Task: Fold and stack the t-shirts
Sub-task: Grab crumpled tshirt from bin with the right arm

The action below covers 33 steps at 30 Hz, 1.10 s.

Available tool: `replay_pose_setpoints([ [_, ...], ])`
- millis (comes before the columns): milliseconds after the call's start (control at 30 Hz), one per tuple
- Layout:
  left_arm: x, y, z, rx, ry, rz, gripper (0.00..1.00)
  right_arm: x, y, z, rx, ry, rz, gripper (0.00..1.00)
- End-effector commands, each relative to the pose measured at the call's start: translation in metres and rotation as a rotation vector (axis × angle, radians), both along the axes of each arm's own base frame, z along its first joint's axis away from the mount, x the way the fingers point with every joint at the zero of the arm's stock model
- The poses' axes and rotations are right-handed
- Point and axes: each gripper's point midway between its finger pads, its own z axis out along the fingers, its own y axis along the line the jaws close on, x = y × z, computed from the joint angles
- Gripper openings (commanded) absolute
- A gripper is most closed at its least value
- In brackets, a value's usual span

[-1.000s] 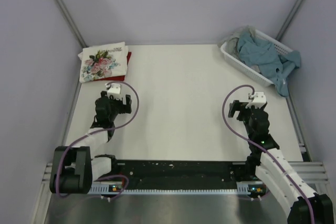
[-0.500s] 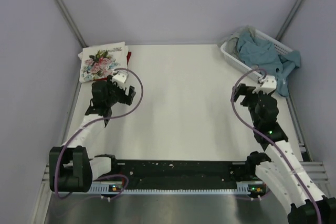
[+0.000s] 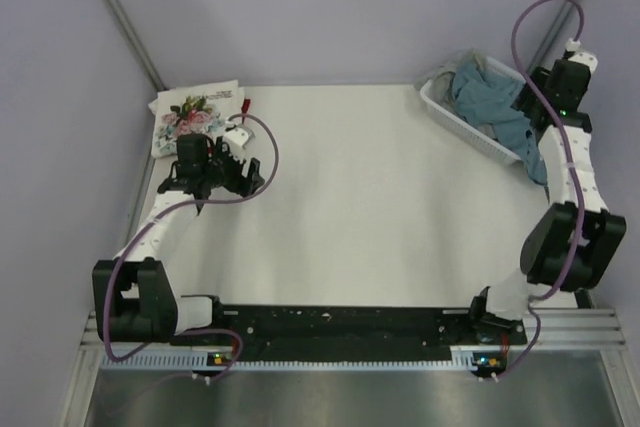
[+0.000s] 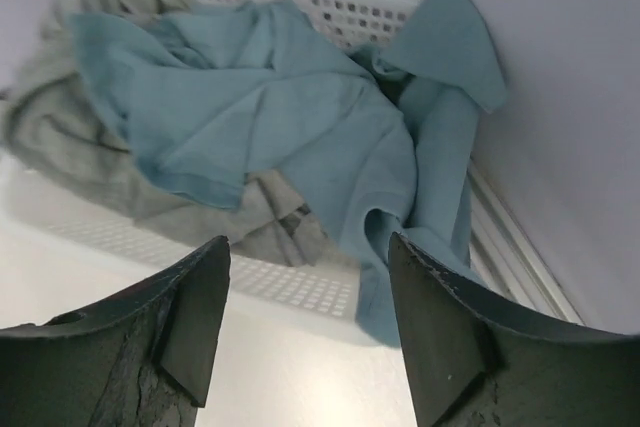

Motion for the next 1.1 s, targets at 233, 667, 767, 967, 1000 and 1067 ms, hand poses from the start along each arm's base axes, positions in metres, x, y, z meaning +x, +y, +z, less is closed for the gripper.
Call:
replay_pose_setpoints([
  [233,0.001,0.007,-0.018,0.041,0.053,0.009,0.75,0.043,-0.044,-0.100,-0.144,0.427,0.072,0.49],
  [667,-0.001,0.003,-0.020,0.026,0.067,-0.010,0.75,0.039,-0.064,-0.114,-0.244,0.545,0.049,0.00],
  [767,-0.001,0.005,-0.019,0.033,0.060,-0.001,0.75,0.038,-0.058,-0.085,-0.226,0.468,0.048,0.00],
  [967,-0.002,0.006,-0.015,0.035,0.048,0.003,0.75,0.032,-0.021,0.013,-0.220,0.216,0.117,0.00],
  [1000,-0.002,0.006,-0.014,0.039,0.042,0.005,0.75,0.029,-0.012,0.030,-0.230,0.171,0.133,0.00],
  [1067,-0.001,0.008,-0.013,0.047,0.035,0.013,0.75,0.018,0.007,0.076,-0.251,0.050,0.156,0.00],
])
